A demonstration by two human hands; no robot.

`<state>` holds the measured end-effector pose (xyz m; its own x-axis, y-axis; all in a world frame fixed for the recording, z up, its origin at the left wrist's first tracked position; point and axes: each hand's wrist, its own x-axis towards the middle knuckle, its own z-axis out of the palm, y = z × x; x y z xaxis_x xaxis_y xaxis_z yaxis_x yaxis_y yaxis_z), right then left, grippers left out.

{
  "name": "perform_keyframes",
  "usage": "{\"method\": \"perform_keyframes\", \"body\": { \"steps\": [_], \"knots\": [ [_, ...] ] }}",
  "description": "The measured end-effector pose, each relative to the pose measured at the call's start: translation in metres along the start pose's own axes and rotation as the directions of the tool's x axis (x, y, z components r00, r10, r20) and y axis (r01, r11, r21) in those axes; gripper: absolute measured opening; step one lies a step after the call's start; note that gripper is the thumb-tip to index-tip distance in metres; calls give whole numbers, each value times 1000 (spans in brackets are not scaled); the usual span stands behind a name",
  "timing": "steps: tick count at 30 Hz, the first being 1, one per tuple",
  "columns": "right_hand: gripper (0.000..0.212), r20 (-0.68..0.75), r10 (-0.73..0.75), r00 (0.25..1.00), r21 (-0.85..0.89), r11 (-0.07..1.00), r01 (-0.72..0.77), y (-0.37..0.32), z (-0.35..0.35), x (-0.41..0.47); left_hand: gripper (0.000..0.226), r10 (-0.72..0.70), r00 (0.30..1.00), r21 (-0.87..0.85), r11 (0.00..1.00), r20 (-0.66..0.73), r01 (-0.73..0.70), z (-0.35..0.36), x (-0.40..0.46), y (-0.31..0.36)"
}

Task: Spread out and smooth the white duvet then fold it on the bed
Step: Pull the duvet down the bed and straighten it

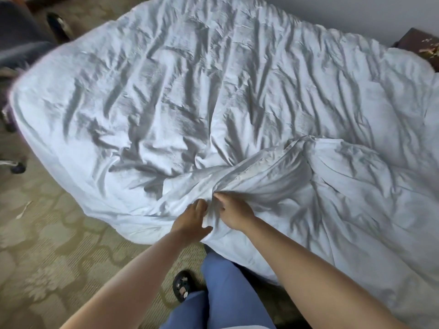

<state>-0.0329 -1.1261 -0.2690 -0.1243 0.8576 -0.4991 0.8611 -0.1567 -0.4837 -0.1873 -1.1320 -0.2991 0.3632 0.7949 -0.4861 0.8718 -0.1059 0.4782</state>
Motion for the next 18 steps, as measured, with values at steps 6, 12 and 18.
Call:
{"method": "perform_keyframes", "body": {
  "steps": [6, 12, 18],
  "knots": [
    [88, -7, 49, 999, -381, 923, -48, 2, 1, 9, 67, -210, 976, 70, 976, 61, 205, 10, 26, 3],
    [47, 118, 220, 968, -613, 783, -103, -7, -6, 33, 25, 89, 995, 451, 887, 47, -101, -6, 25, 2],
    [29, 25, 77, 997, -572, 819, -49, -27, -25, 35, 29, 32, 998, 198, 980, -59, -20, -40, 16, -5]
  ]
}}
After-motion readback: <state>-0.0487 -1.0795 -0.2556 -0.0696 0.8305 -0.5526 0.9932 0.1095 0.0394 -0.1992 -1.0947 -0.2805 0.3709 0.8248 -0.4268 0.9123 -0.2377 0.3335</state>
